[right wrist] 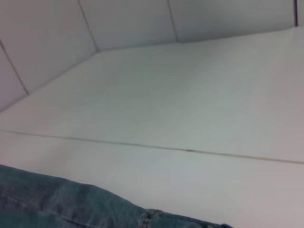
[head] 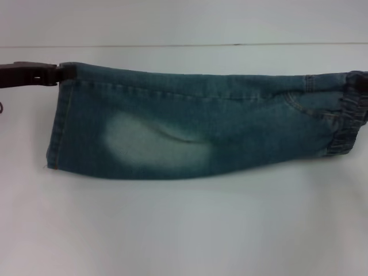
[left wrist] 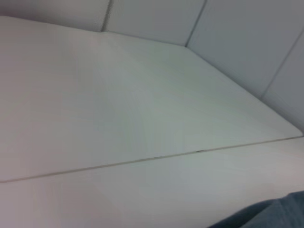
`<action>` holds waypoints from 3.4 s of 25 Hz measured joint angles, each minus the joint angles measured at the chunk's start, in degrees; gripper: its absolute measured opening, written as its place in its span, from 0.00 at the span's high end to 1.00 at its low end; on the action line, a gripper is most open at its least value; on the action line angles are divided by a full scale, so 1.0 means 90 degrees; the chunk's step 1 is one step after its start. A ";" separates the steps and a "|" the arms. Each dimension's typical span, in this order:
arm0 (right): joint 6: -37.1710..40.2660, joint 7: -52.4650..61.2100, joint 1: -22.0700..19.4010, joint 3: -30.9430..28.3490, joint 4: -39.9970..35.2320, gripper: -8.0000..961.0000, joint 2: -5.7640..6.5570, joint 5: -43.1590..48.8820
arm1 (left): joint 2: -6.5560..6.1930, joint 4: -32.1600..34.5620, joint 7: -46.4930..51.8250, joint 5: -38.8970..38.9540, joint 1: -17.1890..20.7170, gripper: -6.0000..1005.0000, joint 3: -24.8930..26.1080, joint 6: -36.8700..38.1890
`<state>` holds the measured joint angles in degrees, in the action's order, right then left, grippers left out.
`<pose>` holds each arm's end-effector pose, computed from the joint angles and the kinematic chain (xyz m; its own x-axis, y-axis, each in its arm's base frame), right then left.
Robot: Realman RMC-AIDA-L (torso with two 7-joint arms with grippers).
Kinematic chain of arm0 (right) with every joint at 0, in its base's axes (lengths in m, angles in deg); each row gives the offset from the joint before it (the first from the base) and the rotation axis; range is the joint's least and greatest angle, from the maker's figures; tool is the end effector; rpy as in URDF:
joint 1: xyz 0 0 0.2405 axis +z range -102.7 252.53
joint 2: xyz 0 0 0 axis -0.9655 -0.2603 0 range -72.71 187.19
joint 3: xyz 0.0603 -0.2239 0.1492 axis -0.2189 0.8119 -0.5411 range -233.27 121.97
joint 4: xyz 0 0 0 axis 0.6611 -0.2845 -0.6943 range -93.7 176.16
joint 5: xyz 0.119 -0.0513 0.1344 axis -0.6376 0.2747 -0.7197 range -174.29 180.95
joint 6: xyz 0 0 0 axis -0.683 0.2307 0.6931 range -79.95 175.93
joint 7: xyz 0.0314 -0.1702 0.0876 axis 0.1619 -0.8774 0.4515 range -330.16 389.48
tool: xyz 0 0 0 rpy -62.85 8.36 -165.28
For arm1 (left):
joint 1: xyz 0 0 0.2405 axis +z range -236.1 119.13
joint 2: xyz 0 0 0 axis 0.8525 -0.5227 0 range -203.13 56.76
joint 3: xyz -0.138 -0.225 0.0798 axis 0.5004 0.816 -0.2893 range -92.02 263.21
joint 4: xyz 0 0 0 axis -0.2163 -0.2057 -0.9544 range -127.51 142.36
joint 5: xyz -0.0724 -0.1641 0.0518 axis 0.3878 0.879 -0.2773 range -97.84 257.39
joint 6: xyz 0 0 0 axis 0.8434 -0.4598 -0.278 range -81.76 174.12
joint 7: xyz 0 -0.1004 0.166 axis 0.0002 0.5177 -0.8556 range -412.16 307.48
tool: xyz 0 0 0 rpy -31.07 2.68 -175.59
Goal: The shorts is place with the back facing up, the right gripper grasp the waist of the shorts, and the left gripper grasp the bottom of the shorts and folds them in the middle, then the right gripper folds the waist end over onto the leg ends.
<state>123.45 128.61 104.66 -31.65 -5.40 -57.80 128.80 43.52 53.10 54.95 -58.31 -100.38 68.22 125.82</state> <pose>0.3271 0.3929 0.0452 0.6272 -0.5287 -0.5719 -0.7775 -0.4680 -0.4201 -0.2670 0.4268 0.0179 0.6021 0.5988 0.5281 0.7923 -0.5298 -0.3026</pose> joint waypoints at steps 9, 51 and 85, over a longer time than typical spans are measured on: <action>-0.1251 -0.0036 0.0265 0.0850 0.0357 0.91 -0.0079 0.0005 | 0.0377 -0.0104 -0.0069 0.0081 0.0045 0.95 -0.0449 -0.0969; -0.2251 0.0016 0.0406 0.1367 0.0690 0.76 -0.0090 0.0017 | 0.0800 -0.0288 -0.0103 0.0333 0.0212 0.87 -0.1042 -0.2652; -0.1700 0.0845 0.0090 0.1367 0.0297 0.24 -0.0168 0.0073 | 0.0821 -0.0241 0.0412 0.0381 0.0224 0.15 -0.2258 -0.3053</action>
<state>108.15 136.21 105.47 -19.34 -2.73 -59.32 129.45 50.91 50.94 58.66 -54.88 -98.37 47.90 98.35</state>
